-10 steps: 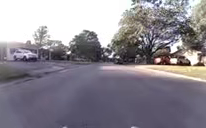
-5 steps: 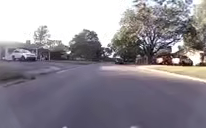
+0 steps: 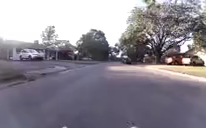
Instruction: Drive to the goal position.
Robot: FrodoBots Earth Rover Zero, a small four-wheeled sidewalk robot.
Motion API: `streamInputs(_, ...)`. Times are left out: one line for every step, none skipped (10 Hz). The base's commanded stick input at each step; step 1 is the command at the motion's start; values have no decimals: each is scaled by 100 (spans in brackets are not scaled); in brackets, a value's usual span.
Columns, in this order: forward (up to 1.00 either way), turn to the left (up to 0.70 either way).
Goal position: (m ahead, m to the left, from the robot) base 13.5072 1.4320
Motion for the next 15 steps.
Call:
streamInputs(100,3)
streamInputs(100,3)
streamInputs(100,3)
streamInputs(100,3)
streamInputs(100,2)
streamInputs(100,2)
streamInputs(100,0)
streamInputs(100,0)
streamInputs(100,1)
streamInputs(100,1)
streamInputs(100,1)
streamInputs(100,2)
streamInputs(100,2)
streamInputs(100,2)
streamInputs(100,0)
